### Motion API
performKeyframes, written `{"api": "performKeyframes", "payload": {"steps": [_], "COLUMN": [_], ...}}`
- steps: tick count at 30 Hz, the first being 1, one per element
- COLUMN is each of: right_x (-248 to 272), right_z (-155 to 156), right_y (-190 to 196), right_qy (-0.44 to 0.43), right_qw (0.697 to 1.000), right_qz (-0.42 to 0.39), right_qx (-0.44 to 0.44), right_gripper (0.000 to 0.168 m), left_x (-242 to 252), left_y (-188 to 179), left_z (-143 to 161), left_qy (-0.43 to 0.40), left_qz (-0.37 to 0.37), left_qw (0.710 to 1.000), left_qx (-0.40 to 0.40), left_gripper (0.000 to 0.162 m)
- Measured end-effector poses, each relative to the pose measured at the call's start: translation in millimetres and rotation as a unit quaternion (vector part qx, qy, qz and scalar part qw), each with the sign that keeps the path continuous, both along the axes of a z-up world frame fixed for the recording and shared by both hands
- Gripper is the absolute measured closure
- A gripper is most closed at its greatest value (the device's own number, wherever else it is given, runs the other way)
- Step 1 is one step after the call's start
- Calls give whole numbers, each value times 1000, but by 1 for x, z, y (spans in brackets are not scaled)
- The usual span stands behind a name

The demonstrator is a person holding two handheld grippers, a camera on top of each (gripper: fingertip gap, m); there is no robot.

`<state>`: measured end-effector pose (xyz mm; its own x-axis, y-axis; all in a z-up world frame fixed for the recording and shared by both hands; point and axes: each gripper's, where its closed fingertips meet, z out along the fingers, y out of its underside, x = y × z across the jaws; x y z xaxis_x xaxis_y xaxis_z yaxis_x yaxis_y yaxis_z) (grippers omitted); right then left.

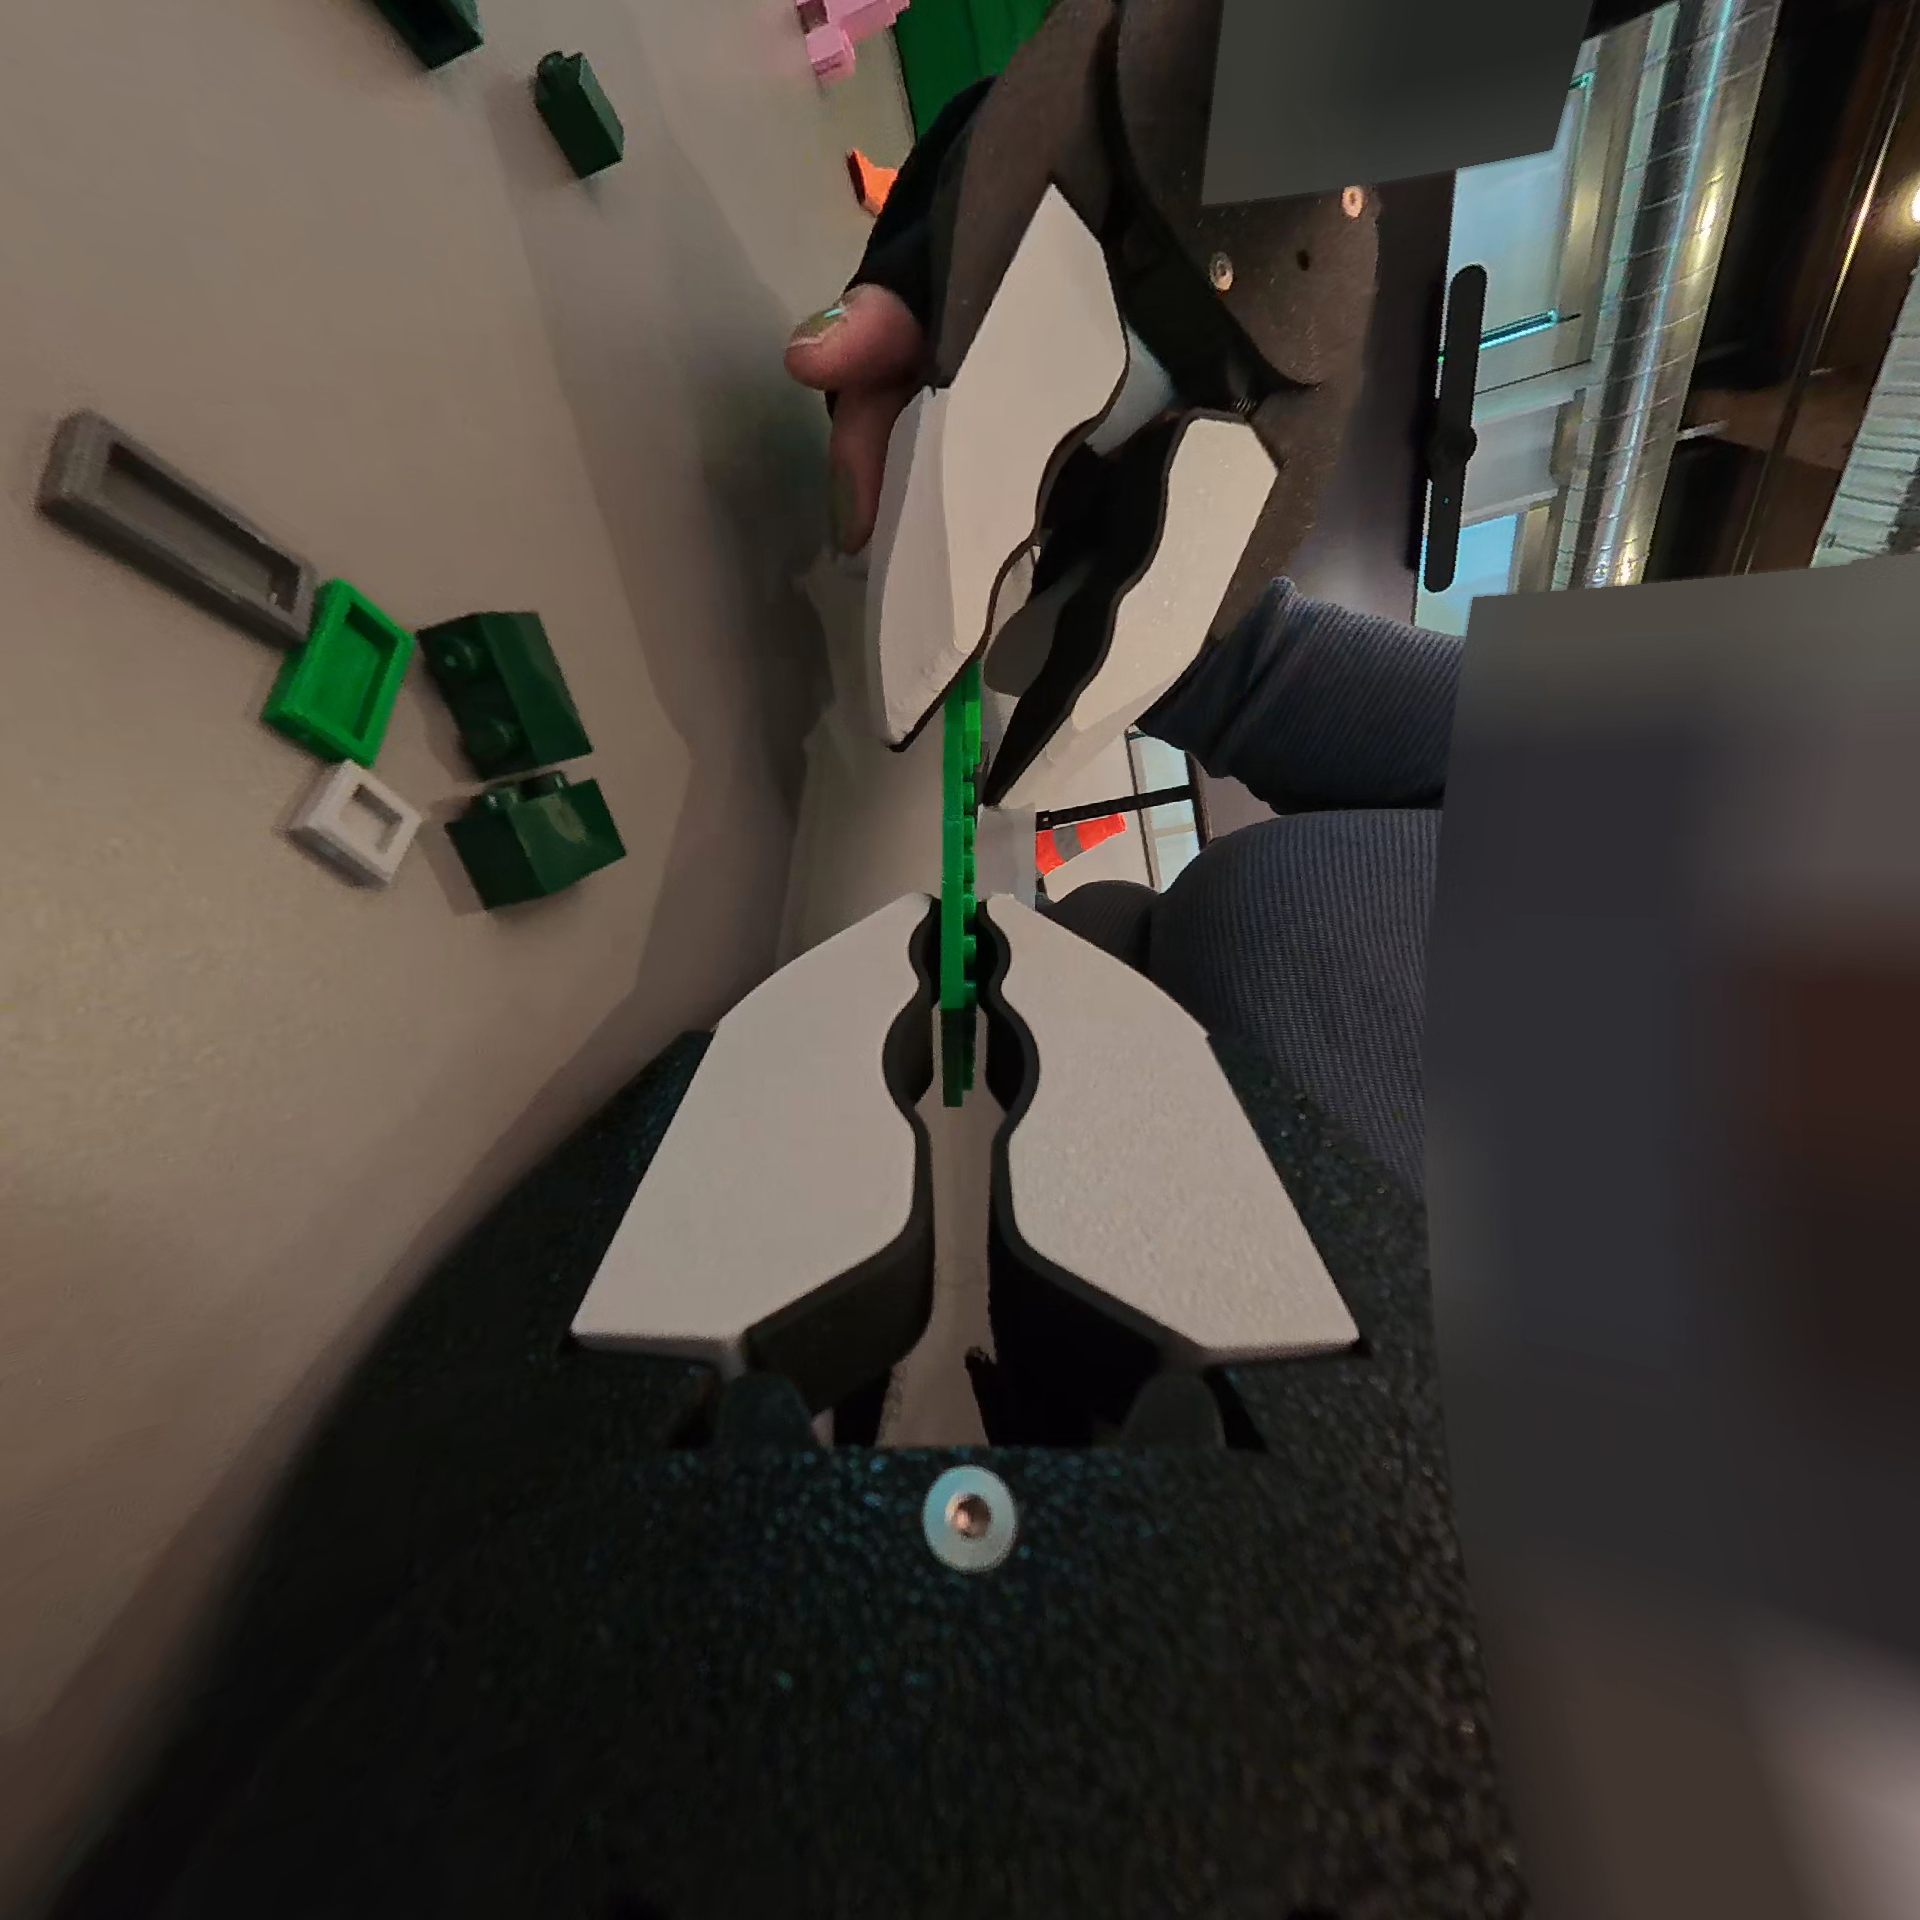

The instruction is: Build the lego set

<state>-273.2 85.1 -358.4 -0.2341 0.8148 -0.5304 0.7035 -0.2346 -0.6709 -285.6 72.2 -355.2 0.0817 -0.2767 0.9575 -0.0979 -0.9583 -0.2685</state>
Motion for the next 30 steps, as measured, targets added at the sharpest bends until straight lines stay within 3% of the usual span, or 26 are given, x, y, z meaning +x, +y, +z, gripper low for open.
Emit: {"api": "performKeyframes", "payload": {"steps": [14,22,30], "right_x": [3,2,2], "right_z": [3,3,-3], "right_y": [-4,-4,-5], "right_qy": [69,65,33], "right_qw": [998,998,999], "right_qz": [2,-15,-10], "right_qx": [13,22,21], "right_gripper": [157,144,150], "left_x": [2,1,2], "left_y": [-2,-1,-1], "left_z": [0,1,0], "left_qy": [7,-1,4], "left_qz": [-6,-3,-5], "left_qw": [1000,1000,1000], "left_qx": [17,9,11], "left_gripper": [156,157,157]}}
